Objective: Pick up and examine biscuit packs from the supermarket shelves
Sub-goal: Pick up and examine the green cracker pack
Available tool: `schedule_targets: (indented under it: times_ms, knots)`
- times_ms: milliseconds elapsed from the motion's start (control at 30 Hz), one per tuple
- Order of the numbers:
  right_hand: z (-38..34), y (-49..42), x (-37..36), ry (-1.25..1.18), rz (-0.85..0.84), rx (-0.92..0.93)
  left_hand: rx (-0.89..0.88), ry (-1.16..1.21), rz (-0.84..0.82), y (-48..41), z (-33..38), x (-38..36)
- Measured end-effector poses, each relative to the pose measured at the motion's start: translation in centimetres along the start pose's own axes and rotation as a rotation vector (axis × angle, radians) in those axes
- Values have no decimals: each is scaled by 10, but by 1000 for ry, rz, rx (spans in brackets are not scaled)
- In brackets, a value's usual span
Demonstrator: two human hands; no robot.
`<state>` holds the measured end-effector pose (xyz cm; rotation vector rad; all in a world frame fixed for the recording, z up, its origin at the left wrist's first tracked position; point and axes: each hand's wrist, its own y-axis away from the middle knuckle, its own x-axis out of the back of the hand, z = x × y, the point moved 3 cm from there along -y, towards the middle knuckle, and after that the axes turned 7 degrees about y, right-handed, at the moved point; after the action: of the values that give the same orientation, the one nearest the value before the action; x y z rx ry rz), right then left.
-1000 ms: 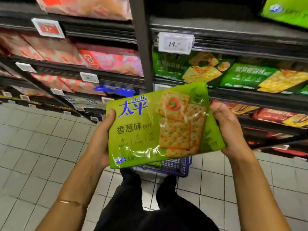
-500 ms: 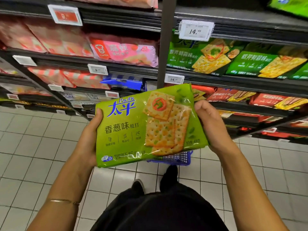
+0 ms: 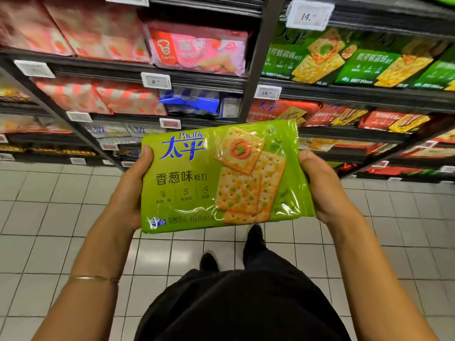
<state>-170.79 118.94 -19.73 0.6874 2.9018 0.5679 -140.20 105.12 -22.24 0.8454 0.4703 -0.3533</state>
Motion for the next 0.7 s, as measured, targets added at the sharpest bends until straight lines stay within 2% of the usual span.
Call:
schedule_targets:
  times_ms: [233, 400, 567, 700]
  knots:
    - [1, 11, -16, 87, 56, 16, -53, -44, -32, 12, 0, 12]
    - [-11, 13, -33, 70, 87, -4, -110, -88, 36, 21, 4, 11]
    - [-33, 16, -38, 111, -18, 55, -150, -90, 97, 19, 3, 10]
    - [-50, 17, -40, 81, -67, 112, -99, -34, 84, 16, 0, 7]
